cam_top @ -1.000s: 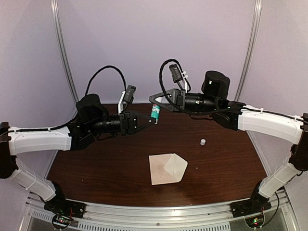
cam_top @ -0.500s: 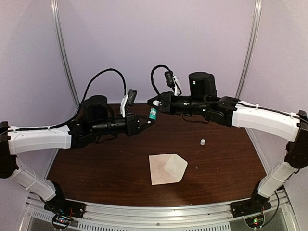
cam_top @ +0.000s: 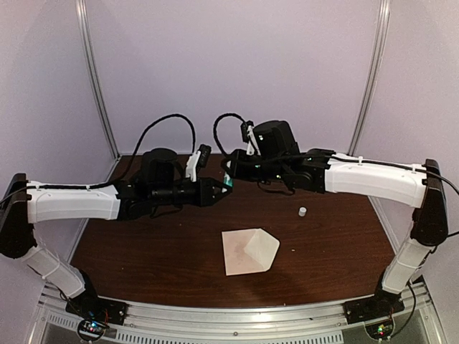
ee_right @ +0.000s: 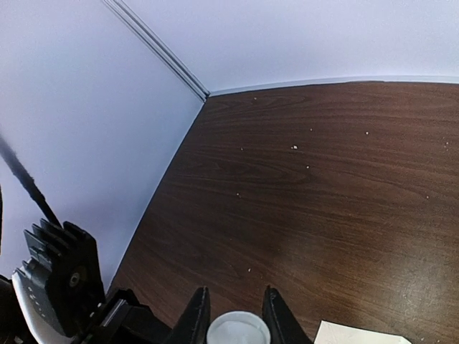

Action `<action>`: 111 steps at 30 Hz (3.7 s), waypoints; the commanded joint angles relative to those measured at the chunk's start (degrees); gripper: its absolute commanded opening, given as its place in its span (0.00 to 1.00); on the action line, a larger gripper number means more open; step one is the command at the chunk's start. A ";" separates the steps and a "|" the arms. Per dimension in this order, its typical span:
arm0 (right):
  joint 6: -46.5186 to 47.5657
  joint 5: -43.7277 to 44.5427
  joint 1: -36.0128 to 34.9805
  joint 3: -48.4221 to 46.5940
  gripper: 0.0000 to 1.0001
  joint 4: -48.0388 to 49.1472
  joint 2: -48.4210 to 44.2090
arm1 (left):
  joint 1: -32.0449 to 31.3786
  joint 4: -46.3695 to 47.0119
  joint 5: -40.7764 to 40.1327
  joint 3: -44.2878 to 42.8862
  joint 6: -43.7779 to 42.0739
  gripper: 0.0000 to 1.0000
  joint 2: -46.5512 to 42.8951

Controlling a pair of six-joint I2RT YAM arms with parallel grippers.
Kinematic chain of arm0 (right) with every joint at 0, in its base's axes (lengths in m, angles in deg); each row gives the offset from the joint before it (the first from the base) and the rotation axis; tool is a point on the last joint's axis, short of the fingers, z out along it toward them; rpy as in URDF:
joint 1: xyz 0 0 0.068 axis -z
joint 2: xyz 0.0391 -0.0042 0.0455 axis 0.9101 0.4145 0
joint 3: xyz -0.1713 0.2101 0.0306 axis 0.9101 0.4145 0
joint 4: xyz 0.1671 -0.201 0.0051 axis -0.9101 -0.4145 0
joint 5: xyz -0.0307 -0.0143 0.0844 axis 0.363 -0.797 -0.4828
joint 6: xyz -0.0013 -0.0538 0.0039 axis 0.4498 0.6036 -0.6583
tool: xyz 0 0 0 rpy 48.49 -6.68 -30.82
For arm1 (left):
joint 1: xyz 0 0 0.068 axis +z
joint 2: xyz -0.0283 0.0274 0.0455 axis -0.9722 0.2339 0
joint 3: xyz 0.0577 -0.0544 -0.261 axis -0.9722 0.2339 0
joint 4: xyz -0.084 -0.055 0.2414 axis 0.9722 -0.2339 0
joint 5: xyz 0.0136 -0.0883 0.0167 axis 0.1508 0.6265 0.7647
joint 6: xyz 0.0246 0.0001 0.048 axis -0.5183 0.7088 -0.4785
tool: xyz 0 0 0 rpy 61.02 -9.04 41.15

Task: Place the letter into the envelope and seal it
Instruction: Pass from the right arm to the left, then unscrew the solid glue.

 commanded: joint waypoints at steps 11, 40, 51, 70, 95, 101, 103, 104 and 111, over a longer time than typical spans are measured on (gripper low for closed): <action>6.77 -17.98 7.16 13.59 0.87 11.85 -18.77 | 1.36 17.34 14.26 1.86 6.37 0.06 -2.26; -8.03 -56.36 5.53 20.50 0.34 50.23 -13.69 | 1.36 29.70 30.80 3.38 9.44 0.07 -5.26; -7.04 -50.10 5.26 20.27 0.01 45.90 -14.11 | 1.32 22.95 26.44 2.87 5.73 0.08 -5.25; 5.73 -19.28 4.00 8.64 0.00 2.46 -10.50 | 1.31 -3.26 -5.64 -1.03 -5.16 0.06 -6.44; 4.87 -35.12 6.40 18.14 0.82 17.19 -26.88 | -0.49 -1.54 14.81 -4.10 -7.55 0.05 -11.28; -1.53 -44.55 6.18 23.41 0.86 33.96 -26.09 | -0.54 -2.74 26.88 -5.68 -8.14 0.05 -13.36; -2.35 -46.75 5.51 23.01 0.86 36.80 -24.67 | -0.54 -1.58 30.41 -5.53 -7.35 0.05 -13.96; -2.23 -47.32 5.12 22.52 0.85 37.16 -23.87 | -0.54 -1.33 31.70 -5.62 -7.17 0.05 -14.07; -2.31 -50.60 3.31 17.49 0.68 38.03 -17.89 | -0.51 -1.98 33.10 -5.77 -7.46 0.05 -14.61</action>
